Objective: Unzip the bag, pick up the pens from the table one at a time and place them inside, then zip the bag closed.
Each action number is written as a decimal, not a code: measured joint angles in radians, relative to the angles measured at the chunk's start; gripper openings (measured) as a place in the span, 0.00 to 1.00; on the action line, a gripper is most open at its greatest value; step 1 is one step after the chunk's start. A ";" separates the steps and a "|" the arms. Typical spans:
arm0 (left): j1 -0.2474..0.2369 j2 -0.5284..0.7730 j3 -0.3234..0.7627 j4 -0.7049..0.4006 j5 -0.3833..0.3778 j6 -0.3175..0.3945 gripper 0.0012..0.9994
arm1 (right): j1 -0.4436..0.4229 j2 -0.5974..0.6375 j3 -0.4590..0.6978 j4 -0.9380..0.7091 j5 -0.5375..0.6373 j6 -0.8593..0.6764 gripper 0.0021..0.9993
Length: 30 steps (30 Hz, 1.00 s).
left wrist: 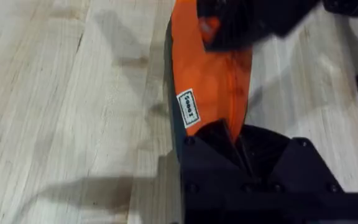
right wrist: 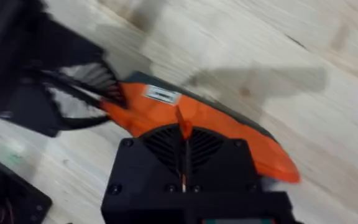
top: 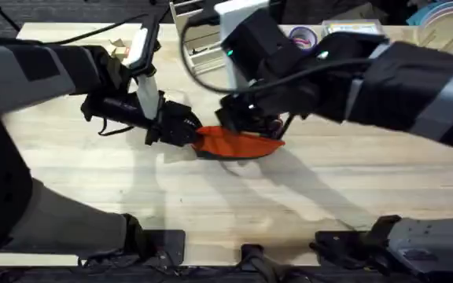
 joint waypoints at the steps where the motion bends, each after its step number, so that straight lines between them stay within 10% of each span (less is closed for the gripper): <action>1: 0.000 0.000 0.000 0.000 0.000 0.000 0.04 | -0.015 -0.005 0.000 -0.017 -0.002 0.000 0.03; 30: -0.007 0.000 0.000 0.004 0.021 -0.003 0.04 | -0.410 -0.032 0.000 -0.167 -0.058 -0.050 0.03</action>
